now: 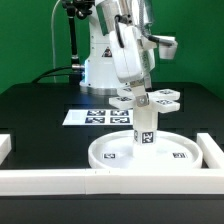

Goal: Assemble round table

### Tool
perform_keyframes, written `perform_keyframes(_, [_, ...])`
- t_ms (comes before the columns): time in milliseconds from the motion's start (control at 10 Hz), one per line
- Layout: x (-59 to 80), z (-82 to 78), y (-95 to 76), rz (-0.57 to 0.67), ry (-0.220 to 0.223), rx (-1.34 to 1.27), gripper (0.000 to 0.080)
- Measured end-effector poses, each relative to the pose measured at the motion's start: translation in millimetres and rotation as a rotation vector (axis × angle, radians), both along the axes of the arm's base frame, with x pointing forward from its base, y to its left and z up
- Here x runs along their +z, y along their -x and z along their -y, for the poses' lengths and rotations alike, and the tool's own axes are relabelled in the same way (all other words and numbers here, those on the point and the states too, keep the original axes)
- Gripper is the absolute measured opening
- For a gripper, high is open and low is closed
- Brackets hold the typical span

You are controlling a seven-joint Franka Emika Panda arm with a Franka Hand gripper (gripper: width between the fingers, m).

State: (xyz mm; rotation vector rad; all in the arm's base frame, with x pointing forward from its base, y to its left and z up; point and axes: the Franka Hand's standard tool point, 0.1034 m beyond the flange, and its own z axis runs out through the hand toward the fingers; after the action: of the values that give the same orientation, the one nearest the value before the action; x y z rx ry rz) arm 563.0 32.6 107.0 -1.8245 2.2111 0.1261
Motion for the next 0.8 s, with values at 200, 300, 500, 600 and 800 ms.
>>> perform_keyframes(200, [9.0, -1.3, -1.7, 0.019, 0.001, 0.058, 0.0646])
perform_keyframes(300, [16.7, -3.5, -1.2, 0.023, -0.01, 0.091, 0.0646])
perform_keyframes(500, [30.9, -5.9, -4.7, 0.04, -0.015, 0.112, 0.0649])
perform_keyframes(600, [26.3, -5.8, -2.8, 0.043, -0.009, 0.15, 0.0649])
perform_keyframes(800, [25.4, -6.1, -2.4, 0.049, -0.002, 0.185, 0.0649])
